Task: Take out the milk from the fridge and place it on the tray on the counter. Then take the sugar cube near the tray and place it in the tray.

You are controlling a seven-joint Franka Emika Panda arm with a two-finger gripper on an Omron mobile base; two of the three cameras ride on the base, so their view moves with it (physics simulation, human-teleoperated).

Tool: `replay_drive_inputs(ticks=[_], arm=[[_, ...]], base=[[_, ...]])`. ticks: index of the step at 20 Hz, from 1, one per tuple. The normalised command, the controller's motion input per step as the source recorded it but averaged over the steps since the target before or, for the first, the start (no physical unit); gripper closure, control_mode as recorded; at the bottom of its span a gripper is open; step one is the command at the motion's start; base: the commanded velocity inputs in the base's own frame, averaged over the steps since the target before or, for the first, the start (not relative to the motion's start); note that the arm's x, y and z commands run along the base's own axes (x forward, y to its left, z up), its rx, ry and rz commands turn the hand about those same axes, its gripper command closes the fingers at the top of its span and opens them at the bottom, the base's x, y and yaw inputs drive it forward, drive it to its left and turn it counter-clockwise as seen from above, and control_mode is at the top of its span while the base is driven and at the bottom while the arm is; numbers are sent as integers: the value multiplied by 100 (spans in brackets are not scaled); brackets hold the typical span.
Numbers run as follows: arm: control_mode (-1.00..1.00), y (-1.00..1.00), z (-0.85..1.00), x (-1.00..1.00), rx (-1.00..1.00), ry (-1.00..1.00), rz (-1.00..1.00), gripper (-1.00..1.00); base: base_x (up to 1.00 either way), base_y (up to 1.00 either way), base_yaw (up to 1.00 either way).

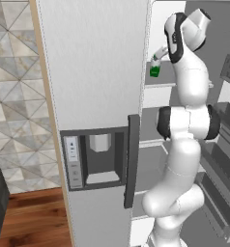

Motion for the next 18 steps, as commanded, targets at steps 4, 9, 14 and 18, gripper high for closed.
replay_drive_inputs(ticks=[4,9,14,18], arm=[[-100,-5,0,29,0,0,6,-100],[-100,0,-1,13,0,0,4,-100],[-100,0,-9,1,0,1,0,-100],[-100,6,-28,0,0,3,0,-100]], base=[[0,0,0],[0,0,0],[0,0,0],[0,0,0]])
